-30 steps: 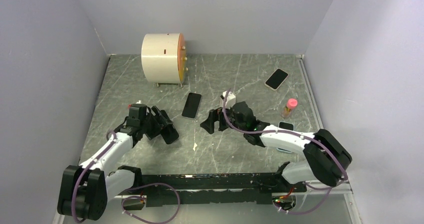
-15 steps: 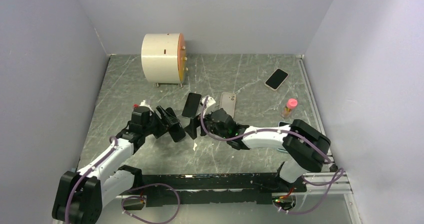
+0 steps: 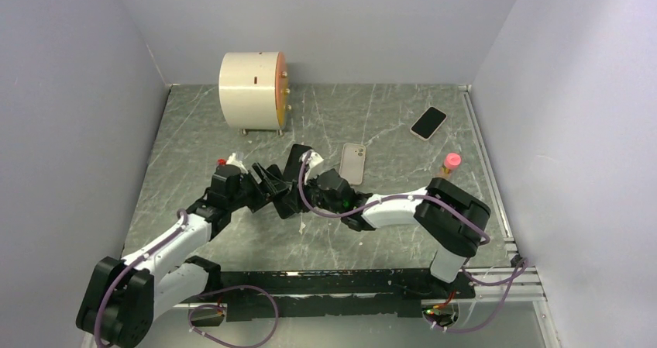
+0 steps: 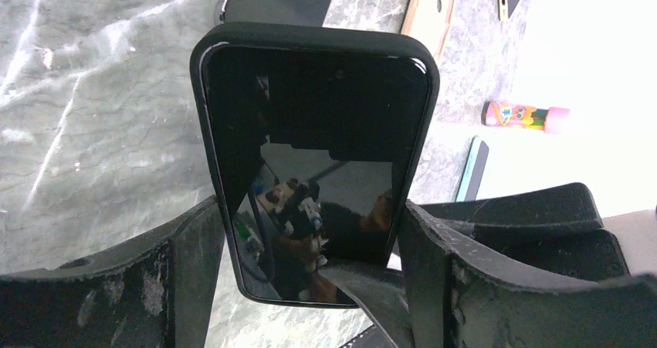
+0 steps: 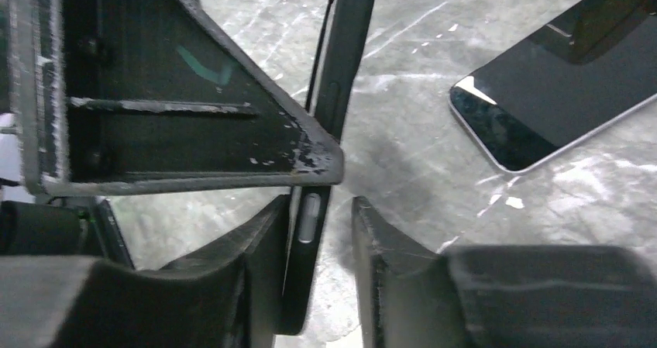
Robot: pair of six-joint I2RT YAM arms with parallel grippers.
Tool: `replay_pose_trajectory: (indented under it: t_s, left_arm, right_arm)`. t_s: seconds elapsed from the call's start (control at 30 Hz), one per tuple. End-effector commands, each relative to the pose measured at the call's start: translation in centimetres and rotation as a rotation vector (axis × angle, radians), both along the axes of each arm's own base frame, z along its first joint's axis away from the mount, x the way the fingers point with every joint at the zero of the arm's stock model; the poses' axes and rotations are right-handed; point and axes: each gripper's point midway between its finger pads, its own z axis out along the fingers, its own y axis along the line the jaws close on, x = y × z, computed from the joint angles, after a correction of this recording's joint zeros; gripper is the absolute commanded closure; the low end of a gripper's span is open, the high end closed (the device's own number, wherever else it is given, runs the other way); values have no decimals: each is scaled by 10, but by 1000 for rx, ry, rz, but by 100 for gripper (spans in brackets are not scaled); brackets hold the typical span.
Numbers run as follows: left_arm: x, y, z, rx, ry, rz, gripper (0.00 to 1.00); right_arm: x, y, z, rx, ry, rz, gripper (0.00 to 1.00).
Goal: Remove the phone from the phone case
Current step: Pick up the phone at the center of the board.
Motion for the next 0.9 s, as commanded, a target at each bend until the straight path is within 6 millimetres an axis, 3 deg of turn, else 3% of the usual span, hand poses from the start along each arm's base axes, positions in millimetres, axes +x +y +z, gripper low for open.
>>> replay_pose_trajectory:
  t_s: [0.0,0.1,0.17,0.27,0.4,0.57,0.87]
  left_arm:
    - [15,-15,33,-70,-130,-36,73]
    - [15,-17,38,-74,-169,-57,61]
    - [16,-17,43,-68,-203,-69,47]
    - [15,-14,49,-49,-238,-70,25]
    - [17,-7,62,-18,-314,-50,9]
    - [13,-12,84,-32,-447,-104,6]
    - [0,-33,113,-152,-639,-243,7]
  right_arm:
    - [1,18,34,111,-59,45,70]
    - [1,14,40,120,-68,42,86]
    - [5,6,43,132,-64,24,98]
    - [6,-8,52,195,-54,26,100]
    - [9,-26,68,309,-46,32,100]
    - [15,-52,86,420,-38,38,100]
    - [4,-81,125,519,-96,67,100]
